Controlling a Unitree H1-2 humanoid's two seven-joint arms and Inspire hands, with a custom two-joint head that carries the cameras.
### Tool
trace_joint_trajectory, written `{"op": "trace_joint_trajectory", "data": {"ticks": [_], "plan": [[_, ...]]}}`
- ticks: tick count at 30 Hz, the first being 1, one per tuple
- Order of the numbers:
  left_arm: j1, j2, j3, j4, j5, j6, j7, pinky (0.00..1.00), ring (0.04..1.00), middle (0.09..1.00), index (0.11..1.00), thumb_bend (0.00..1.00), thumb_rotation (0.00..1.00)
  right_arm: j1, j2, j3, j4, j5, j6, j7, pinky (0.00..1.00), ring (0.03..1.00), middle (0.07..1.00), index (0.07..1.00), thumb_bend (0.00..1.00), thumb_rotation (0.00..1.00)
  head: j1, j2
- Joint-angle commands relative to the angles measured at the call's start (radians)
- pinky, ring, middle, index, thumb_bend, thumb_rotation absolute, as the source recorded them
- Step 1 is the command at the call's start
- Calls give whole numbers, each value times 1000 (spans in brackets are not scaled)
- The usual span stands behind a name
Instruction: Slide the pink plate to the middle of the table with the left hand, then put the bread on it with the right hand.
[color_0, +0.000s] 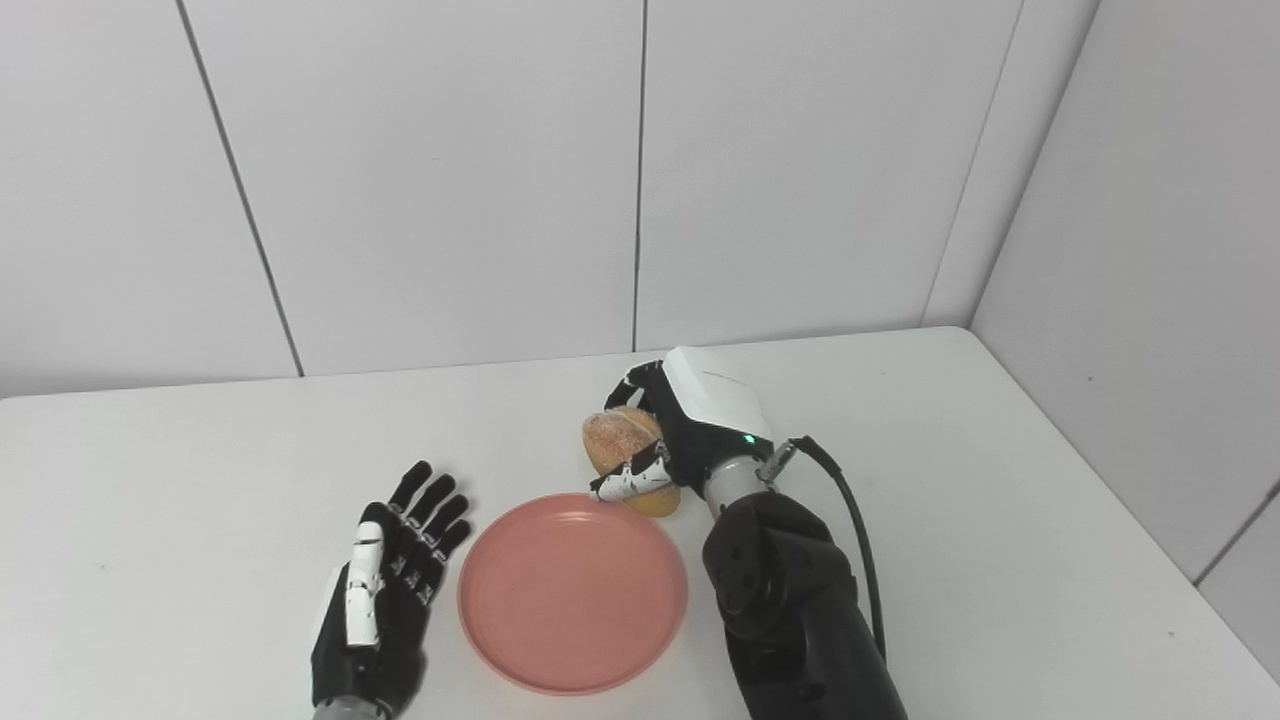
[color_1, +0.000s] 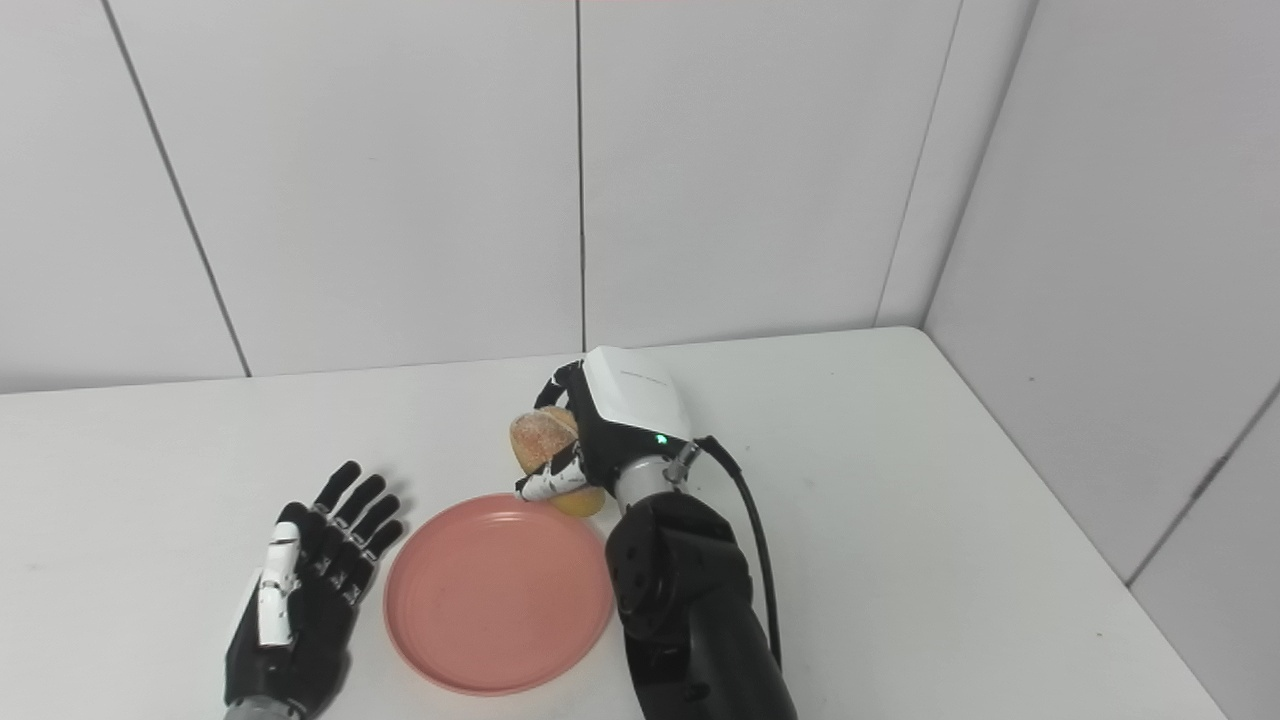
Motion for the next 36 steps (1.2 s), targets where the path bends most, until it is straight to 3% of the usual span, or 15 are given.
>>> {"op": "trace_joint_trajectory", "data": {"ticks": [1,6,12,33,36], "plan": [[26,-21,-10,2,25,34,33,886,873,875,854,427,1000,-10,-8,28,-39,12,-22,-19,165,244,420,509,526,0,23,5],[28,-35,-27,-9,42,35,43,895,880,879,855,431,1000,12,-34,106,-46,16,-22,11,189,273,404,517,523,0,91,22],[25,-53,-40,-12,58,36,61,900,878,881,856,432,1000,23,-63,157,-45,23,-22,40,185,272,401,516,523,0,143,41],[20,-87,-66,-19,106,27,106,877,864,867,852,432,1000,33,-151,260,-2,30,-43,67,177,269,396,520,521,0,229,79],[21,-90,-66,-25,109,31,107,879,864,866,851,432,1000,29,-153,266,11,31,-42,66,175,265,460,490,528,0,233,83]]}}
